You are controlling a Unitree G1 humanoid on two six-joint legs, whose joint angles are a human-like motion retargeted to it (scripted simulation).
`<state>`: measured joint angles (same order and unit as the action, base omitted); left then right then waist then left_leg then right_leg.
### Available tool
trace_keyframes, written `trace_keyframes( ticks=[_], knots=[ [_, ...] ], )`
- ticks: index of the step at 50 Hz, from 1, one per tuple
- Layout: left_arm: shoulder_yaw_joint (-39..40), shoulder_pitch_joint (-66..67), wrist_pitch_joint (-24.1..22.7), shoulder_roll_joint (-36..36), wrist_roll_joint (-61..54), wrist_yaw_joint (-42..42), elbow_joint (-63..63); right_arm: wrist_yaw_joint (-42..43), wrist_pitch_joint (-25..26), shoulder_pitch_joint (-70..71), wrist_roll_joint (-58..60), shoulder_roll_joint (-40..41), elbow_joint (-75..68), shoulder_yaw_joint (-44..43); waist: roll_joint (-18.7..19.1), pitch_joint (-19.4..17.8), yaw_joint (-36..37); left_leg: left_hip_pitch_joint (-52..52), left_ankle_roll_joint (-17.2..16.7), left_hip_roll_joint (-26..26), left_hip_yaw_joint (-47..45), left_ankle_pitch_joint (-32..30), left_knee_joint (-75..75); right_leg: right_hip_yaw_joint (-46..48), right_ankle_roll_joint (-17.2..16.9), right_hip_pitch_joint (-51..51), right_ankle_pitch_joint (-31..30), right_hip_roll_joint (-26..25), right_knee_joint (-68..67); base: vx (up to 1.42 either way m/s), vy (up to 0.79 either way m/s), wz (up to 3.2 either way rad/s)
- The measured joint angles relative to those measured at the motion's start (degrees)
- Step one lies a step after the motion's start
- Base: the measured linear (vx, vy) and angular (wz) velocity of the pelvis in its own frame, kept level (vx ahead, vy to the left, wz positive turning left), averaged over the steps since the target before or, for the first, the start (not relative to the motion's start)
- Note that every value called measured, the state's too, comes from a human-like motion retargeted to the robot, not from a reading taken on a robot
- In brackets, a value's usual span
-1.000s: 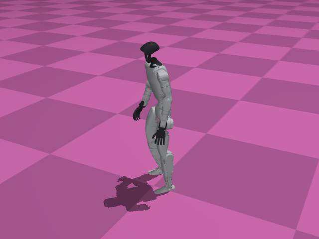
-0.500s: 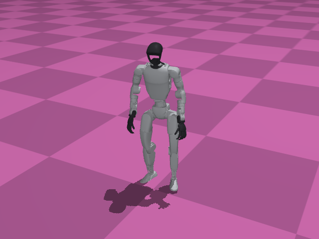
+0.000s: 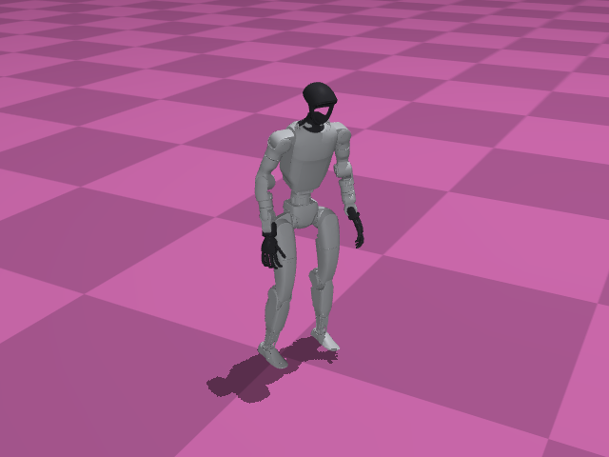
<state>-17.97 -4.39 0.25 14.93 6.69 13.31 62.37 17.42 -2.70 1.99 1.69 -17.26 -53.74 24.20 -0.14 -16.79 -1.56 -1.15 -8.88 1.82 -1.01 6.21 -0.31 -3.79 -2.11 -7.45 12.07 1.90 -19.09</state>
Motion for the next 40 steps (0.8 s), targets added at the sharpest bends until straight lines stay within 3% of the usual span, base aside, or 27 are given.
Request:
trace_keyframes(
  ticks=[3, 5, 10, 12, 17, 20, 25, 30, 33, 36, 40],
  knots=[
    [-1.1, 1.1, -0.7, 0.1, -0.6, 0.7, -1.7, 0.7, 0.2, -0.6, 0.3, 0.1, 0.4, 0.0, -0.5, -0.1, -0.3, -0.1, 1.0, -2.2, 6.5, -1.1, -0.9, -10.0, -1.7, 1.3, -5.1, -1.2, 5.5, 0.06, -0.12, 2.07],
    [-1.4, 0.9, -1.0, 0.1, 0.4, 1.0, -2.2, 0.9, 0.3, -0.4, 0.1, 0.4, 0.2, -0.2, -0.8, -0.3, 0.5, -0.2, 1.3, -3.4, 10.5, -2.0, -1.9, -11.3, -2.7, 2.4, -6.4, -0.5, 7.5, 0.04, -0.15, 1.75],
    [-1.1, 2.2, -1.9, 0.0, 7.1, 1.2, -4.3, 0.4, -0.8, -2.5, 0.2, 0.5, 0.6, 0.0, -1.0, 0.8, 5.9, 0.5, 1.3, -5.2, 16.7, -3.7, -4.0, -2.4, -5.0, 5.5, -5.6, 3.3, 11.3, -0.01, -0.17, 1.39],
    [0.0, -0.6, -1.5, 0.0, 8.1, -0.1, -3.5, -1.0, -0.3, -0.1, 0.0, 0.0, -0.5, 0.3, -1.2, 0.4, 7.8, 1.8, 1.4, -5.2, 13.3, -3.9, -3.9, 0.7, -5.9, 5.1, -5.6, 4.2, 11.1, -0.06, -0.17, 1.39],
    [0.6, -1.3, -0.7, 0.2, 7.3, -1.6, -4.6, -2.4, 1.1, 2.1, 1.4, -1.3, -1.0, 1.9, -2.4, 0.8, 9.5, 4.9, 3.8, -4.1, -5.4, -1.0, 2.1, 9.0, -7.1, 4.8, -5.7, 7.0, 11.1, -0.05, -0.13, 1.59],
    [0.9, -1.1, -0.3, 0.5, 6.8, -2.3, -4.2, -2.7, 1.9, 3.2, 2.1, -1.7, -1.5, 1.8, -3.3, 1.6, 9.3, 5.9, 5.1, -3.7, -10.7, 1.1, 6.3, 14.1, -7.5, 5.1, -5.5, 8.4, 11.4, -0.03, -0.07, 1.62],
    [2.9, 0.1, -0.8, 0.3, 7.7, -3.3, -1.7, -2.0, 0.6, 2.6, 1.6, -1.2, -1.9, -0.3, -3.8, 4.0, 6.9, 7.3, 3.7, -0.3, -21.0, 7.6, 15.7, 24.0, -8.1, 7.0, -4.6, 9.5, 12.3, 0.00, 0.01, 1.72],
    [5.7, -0.9, 0.8, -0.3, 5.6, -4.1, 0.7, -3.2, 1.7, 3.4, 1.5, -0.8, -2.3, -1.8, -3.4, 5.7, 7.0, 2.1, 1.7, 1.6, -32.2, 6.0, 6.7, 31.5, -7.9, 7.3, -4.4, 8.8, 13.0, 0.00, 0.08, 1.39],
    [6.2, -1.7, 0.9, -0.7, 3.9, -4.4, 2.6, -3.5, 1.3, 3.4, 1.2, -0.9, -2.5, -2.1, -2.5, 5.8, 6.3, 1.2, 0.1, 1.6, -28.6, 4.4, 3.1, 36.5, -6.9, 9.1, -4.0, 8.2, 12.7, 0.01, 0.13, 1.42],
    [5.8, -2.4, 1.1, -0.7, 2.5, -4.4, 3.8, -3.5, 1.1, 3.0, 0.5, -1.0, -2.5, -2.6, -1.1, 5.0, 5.6, 0.6, -0.8, 2.1, -22.9, 3.4, 1.3, 38.9, -3.6, 9.9, -3.1, 7.9, 8.9, 0.03, 0.13, 1.45],
    [4.9, -3.0, 1.1, -0.3, 2.1, -3.4, 4.4, -3.0, 0.5, 2.1, -0.4, -0.6, -2.5, -2.9, 0.2, 3.6, 4.7, -0.1, -1.1, 3.0, -16.1, 2.8, 1.4, 30.6, 0.5, 6.0, 0.7, 7.3, -3.0, 0.05, 0.09, 1.51]
  ],
)
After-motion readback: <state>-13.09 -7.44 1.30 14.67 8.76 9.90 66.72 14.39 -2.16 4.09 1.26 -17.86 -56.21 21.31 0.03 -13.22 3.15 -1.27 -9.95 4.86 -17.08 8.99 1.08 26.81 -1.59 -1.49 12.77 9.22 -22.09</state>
